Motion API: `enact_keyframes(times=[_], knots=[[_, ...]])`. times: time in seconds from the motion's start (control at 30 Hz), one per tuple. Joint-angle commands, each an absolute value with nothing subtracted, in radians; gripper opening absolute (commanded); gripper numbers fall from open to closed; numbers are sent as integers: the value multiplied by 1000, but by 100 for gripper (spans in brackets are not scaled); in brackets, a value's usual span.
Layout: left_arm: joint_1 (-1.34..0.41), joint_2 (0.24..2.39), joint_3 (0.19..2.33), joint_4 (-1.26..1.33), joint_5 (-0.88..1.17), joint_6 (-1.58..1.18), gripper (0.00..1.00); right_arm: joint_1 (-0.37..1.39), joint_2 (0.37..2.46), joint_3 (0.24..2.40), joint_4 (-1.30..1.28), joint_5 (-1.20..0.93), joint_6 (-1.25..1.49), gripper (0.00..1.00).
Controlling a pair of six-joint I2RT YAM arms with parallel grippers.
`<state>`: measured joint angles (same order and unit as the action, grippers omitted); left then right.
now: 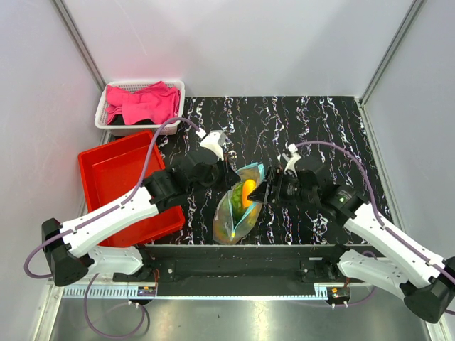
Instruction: Open the zip-top bag and remove the fake food
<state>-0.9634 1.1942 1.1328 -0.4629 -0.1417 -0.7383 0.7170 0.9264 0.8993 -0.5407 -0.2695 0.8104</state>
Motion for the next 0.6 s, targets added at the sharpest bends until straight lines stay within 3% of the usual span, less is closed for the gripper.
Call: enact_keyframes(times=[0.0, 0.2, 0.37, 0.43, 0.47, 0.57], knots=[[-971, 1189, 1175, -399, -172, -747, 0, 758, 928, 853, -459, -230, 972, 75], [-983, 1184, 1160, -396, -175, -753, 0, 807, 954, 861, -434, -176, 1045, 70], [-985, 1178, 1161, -396, -173, -747, 0, 824, 936, 853, -443, -143, 1036, 44], [-985, 1175, 1167, -396, -172, -744, 0, 824, 920, 845, -448, -121, 1026, 39], [-985, 1175, 1176, -397, -167, -741, 0, 824, 917, 842, -448, -109, 1010, 27], [-985, 1183, 1193, -400, -160, -733, 0, 825, 913, 853, -463, -89, 962, 7]])
